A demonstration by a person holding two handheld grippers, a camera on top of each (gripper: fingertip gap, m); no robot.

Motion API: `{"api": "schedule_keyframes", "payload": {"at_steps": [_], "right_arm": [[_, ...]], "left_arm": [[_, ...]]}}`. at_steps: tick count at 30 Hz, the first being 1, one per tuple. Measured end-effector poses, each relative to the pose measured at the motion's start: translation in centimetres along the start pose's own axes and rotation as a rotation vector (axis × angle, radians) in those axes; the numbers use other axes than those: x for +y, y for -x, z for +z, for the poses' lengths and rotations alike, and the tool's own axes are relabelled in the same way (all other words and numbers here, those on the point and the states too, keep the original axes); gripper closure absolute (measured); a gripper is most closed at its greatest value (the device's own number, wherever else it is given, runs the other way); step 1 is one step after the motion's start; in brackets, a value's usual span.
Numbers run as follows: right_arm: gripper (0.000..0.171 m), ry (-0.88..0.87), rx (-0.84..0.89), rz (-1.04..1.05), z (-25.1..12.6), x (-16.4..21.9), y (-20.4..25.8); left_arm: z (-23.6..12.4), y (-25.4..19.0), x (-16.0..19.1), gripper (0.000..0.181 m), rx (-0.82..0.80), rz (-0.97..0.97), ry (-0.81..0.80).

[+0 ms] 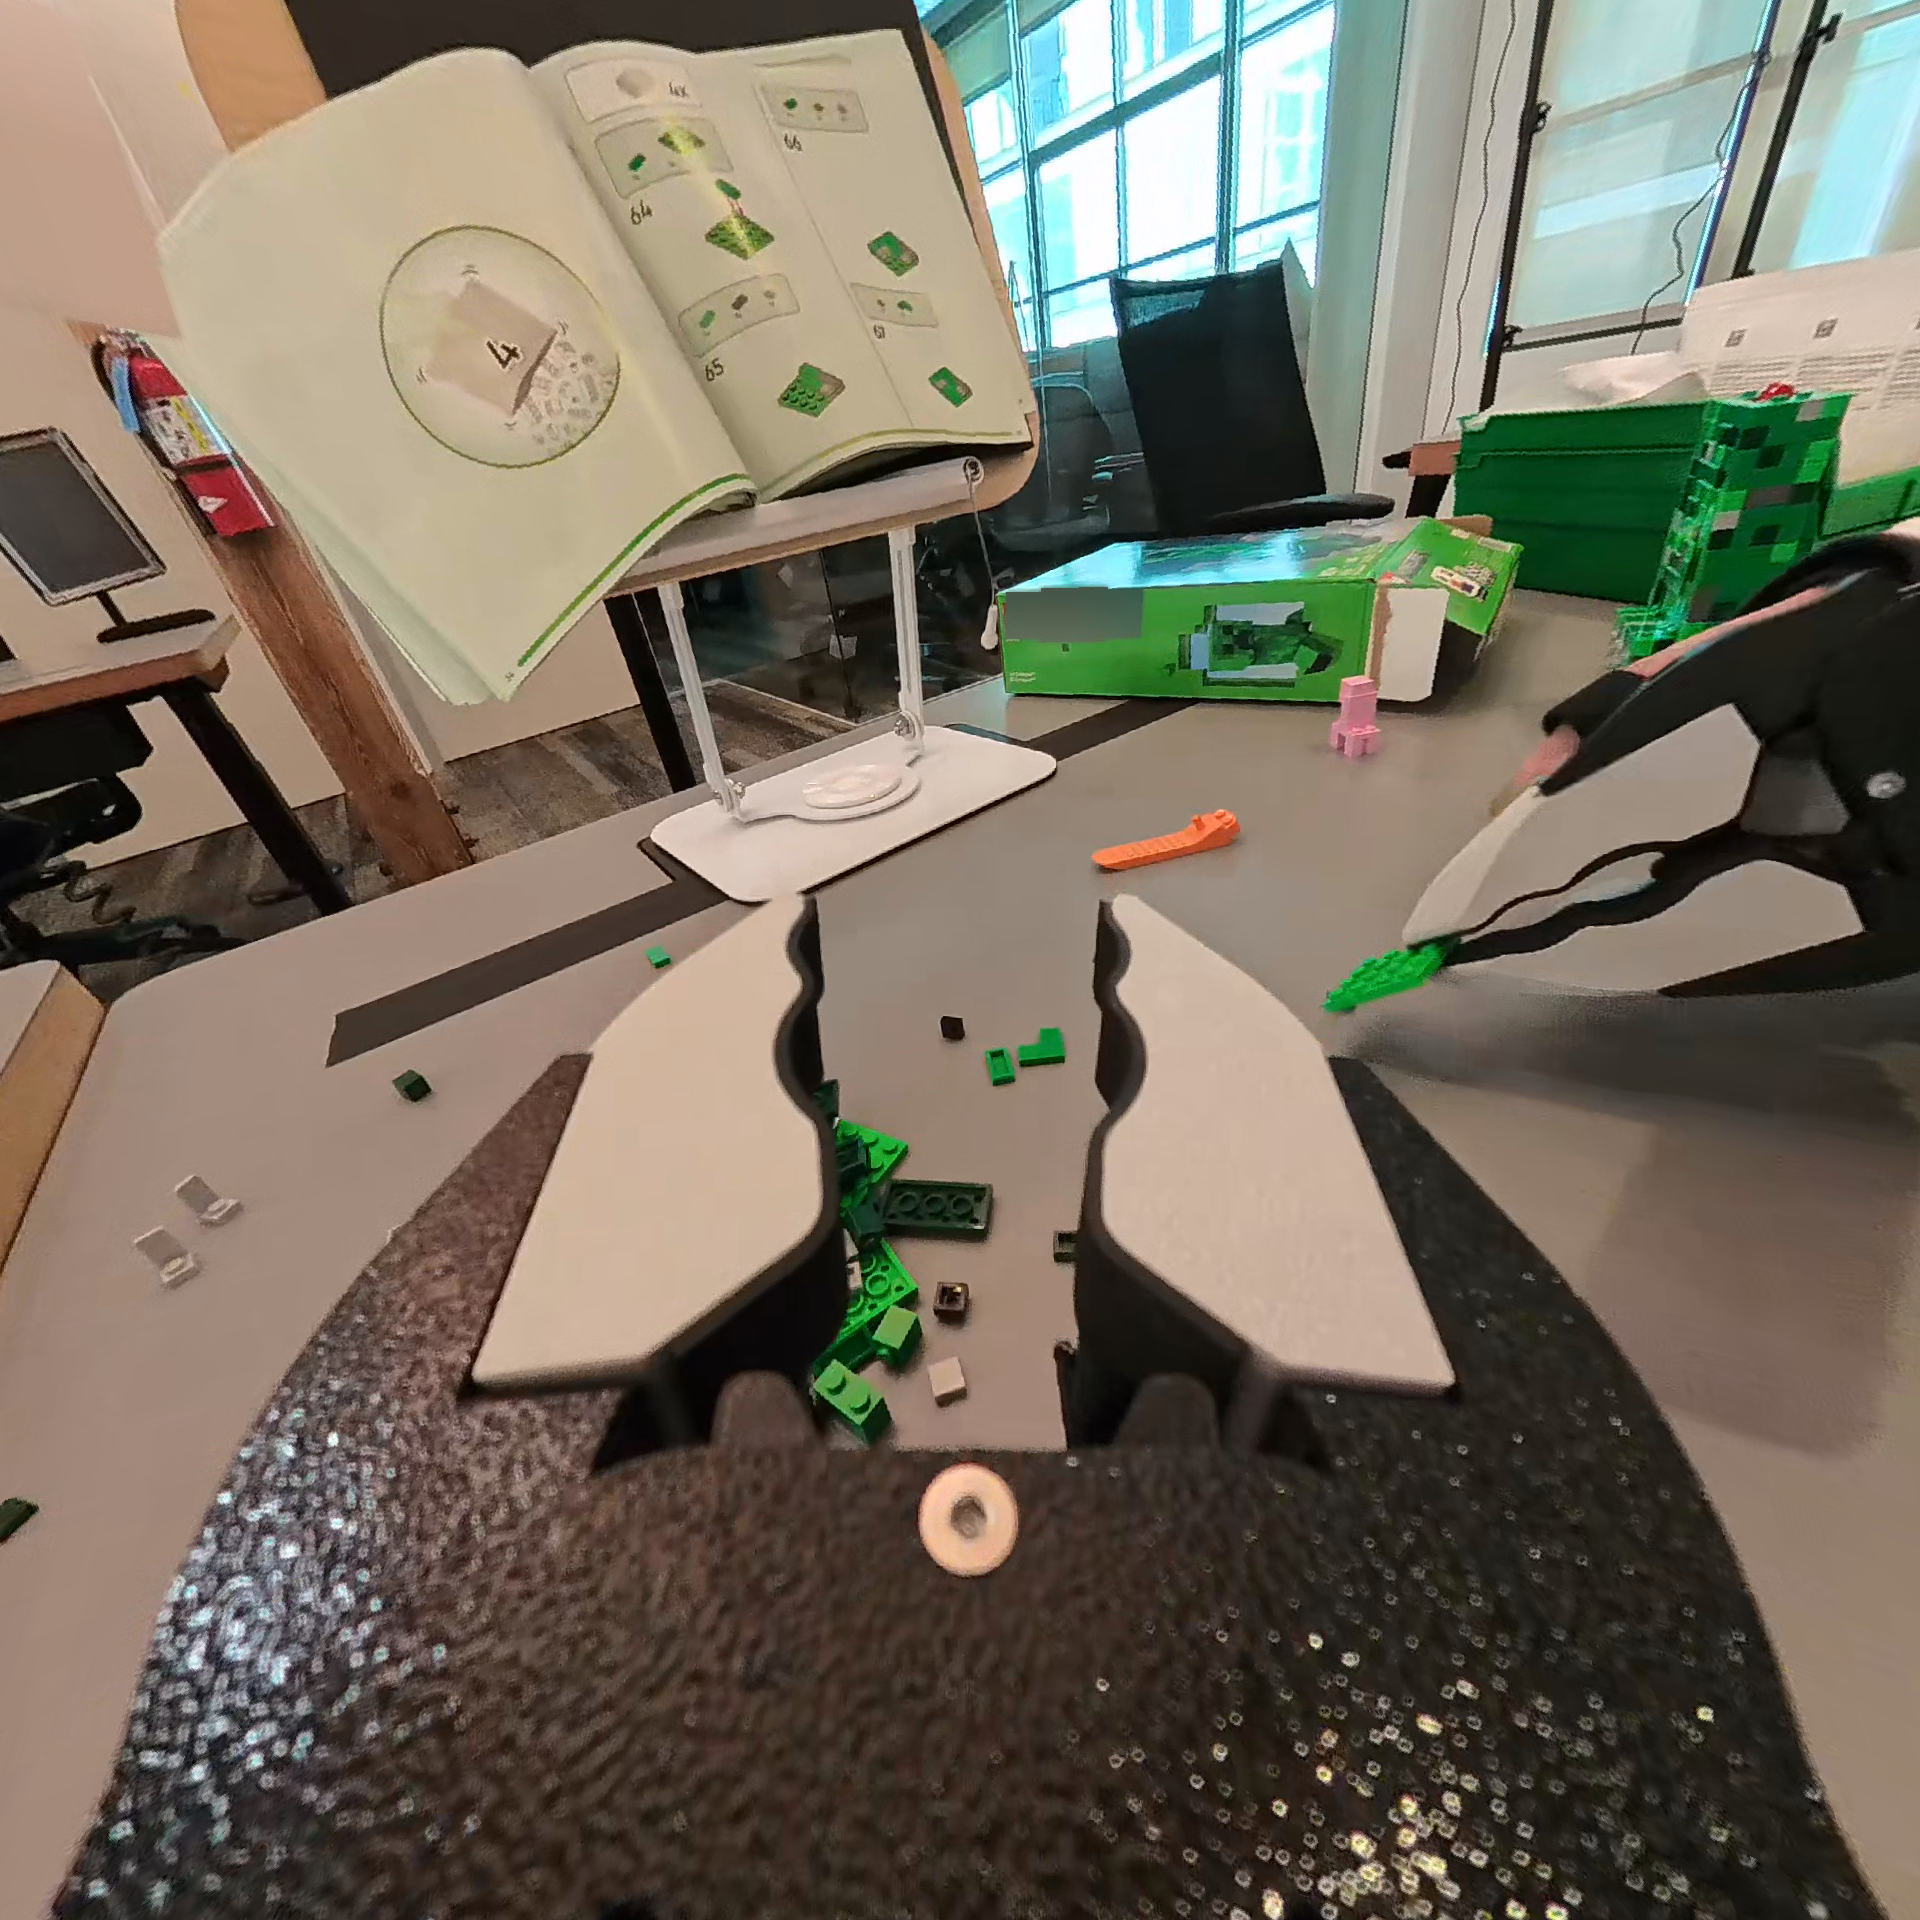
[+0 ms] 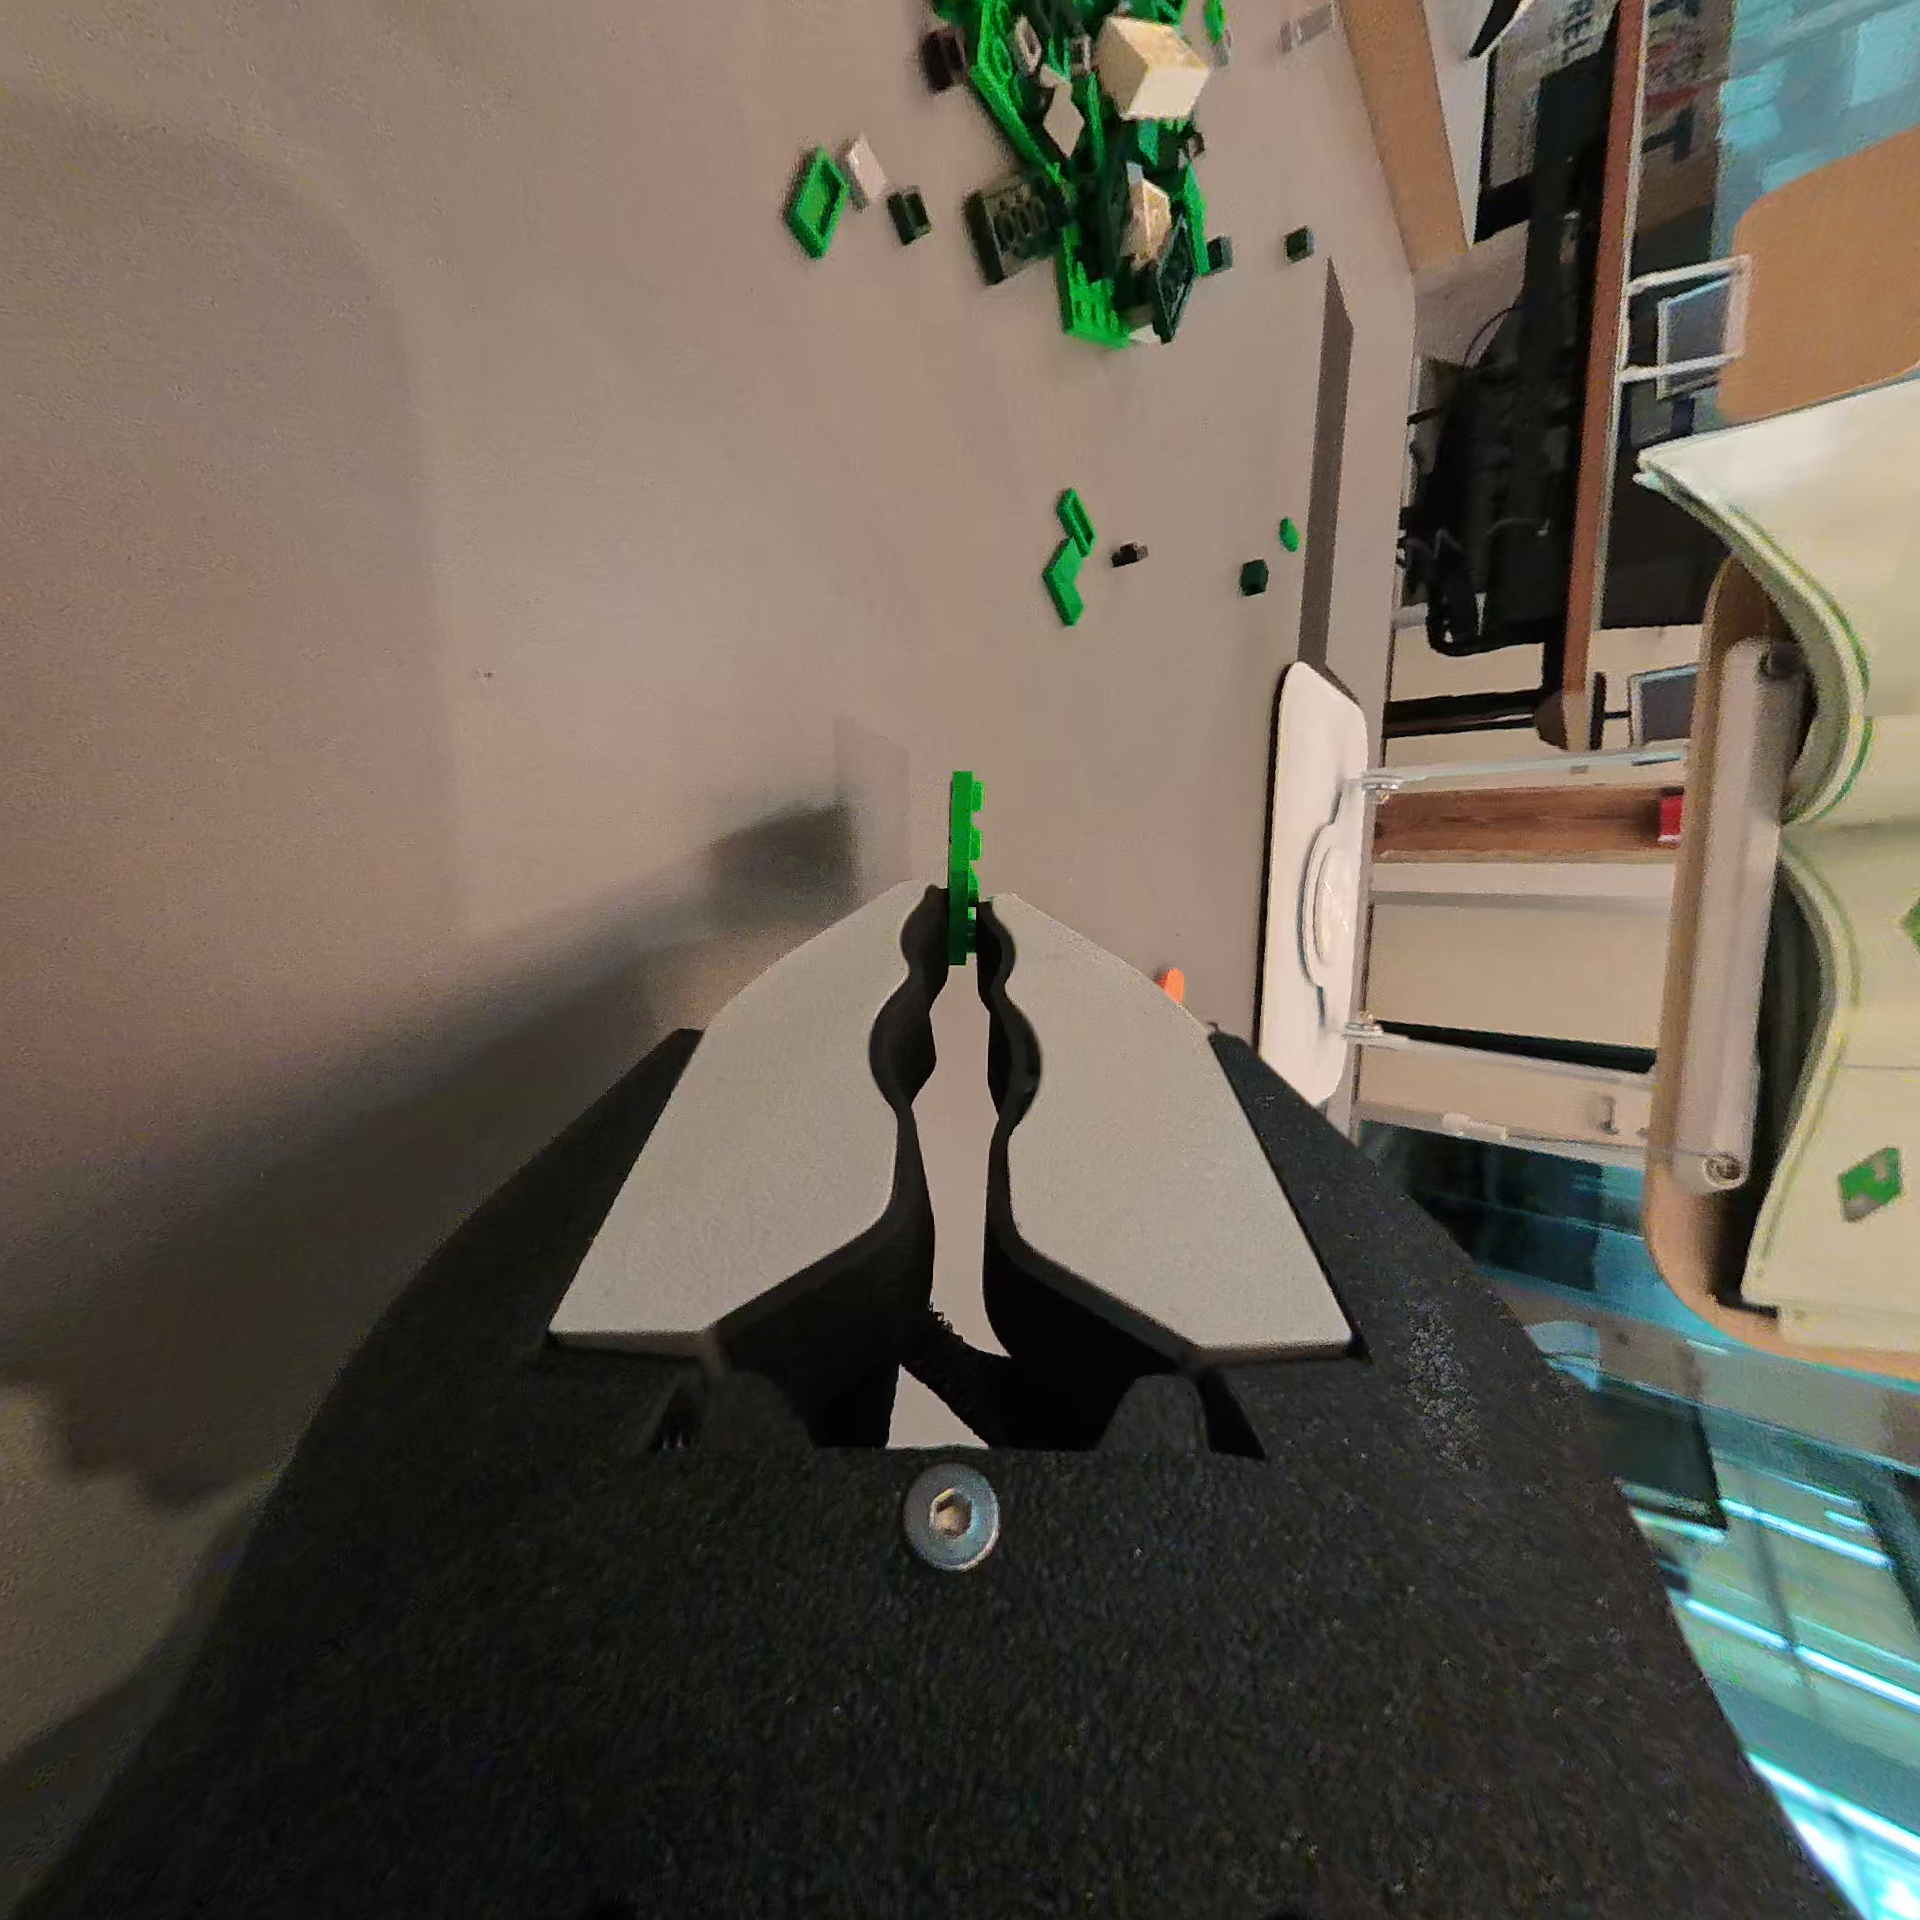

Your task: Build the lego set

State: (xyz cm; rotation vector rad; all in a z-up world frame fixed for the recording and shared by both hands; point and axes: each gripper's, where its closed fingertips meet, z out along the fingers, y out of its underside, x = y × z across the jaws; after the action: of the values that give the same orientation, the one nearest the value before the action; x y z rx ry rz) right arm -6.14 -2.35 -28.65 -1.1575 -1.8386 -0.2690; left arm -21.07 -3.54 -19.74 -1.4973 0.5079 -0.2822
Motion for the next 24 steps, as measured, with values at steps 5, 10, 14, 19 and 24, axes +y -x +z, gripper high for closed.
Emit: {"api": "schedule_keyframes", "payload": {"at_steps": [5,10,14,19,24], "right_arm": [[0.166,0.045,0.017,-0.109,0.3,0.3,0.9],[0.166,0.042,-0.018,-0.106,-0.1,-0.6,1.3],[0.166,0.15,-0.091,-0.163,-0.6,-0.3,2.4],[0.161,0.212,-0.173,-0.139,-1.0,-0.2,3.8],[0.156,0.212,-0.281,0.014,-1.8,-0.7,4.5]], "left_arm": [[0.2,-0.4,0.3,0.133,0.014,0.014,0.026],[0.4,-0.7,0.6,0.134,0.032,0.007,0.042],[0.6,-1.0,0.8,0.134,0.049,-0.005,0.055],[0.7,-1.4,0.8,0.134,0.058,-0.001,0.055],[0.7,-1.4,0.7,0.133,0.054,0.004,0.054]]}}
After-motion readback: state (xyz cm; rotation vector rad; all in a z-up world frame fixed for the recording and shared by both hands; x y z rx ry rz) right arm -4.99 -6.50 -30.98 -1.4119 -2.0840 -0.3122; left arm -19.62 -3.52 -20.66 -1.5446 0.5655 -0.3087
